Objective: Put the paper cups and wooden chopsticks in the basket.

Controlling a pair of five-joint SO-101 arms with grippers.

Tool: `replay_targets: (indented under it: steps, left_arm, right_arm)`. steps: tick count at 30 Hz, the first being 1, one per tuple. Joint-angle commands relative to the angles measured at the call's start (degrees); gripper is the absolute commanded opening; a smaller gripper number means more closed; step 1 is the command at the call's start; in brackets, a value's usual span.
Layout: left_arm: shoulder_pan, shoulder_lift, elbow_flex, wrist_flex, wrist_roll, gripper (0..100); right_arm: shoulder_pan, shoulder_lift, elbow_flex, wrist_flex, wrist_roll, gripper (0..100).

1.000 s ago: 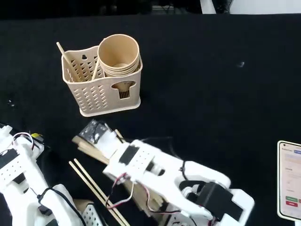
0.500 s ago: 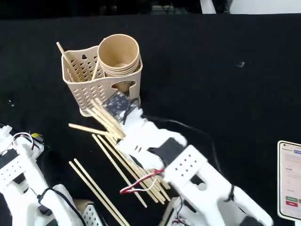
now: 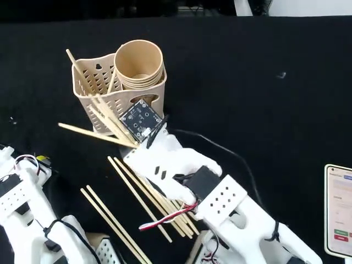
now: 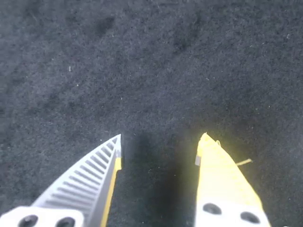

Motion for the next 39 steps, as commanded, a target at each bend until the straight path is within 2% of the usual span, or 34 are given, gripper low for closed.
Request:
replay_targets:
  steps: [1, 23, 31, 39]
  left_arm:
    - [-0.1, -0.4, -1.5, -0.8, -0.1, 26]
    - [-0.1, -0.4, -1.5, -0.8, -0.1, 26]
    - [-0.1, -0.4, -1.5, -0.8, -0.1, 26]
    - [0.0, -0.4, -1.5, -0.8, -0.1, 26]
  right_arm:
    - [-0.7, -2.2, -5.7, -5.2, -0.8, 1.1]
    - [-0.7, -2.2, -17.5, -8.0, -2.1, 1.1]
    - [-0.5, -0.7, -23.8, -19.9, -2.1, 1.1]
    - [1.1, 16.7, -27.6, -38.4, -1.8, 1.1]
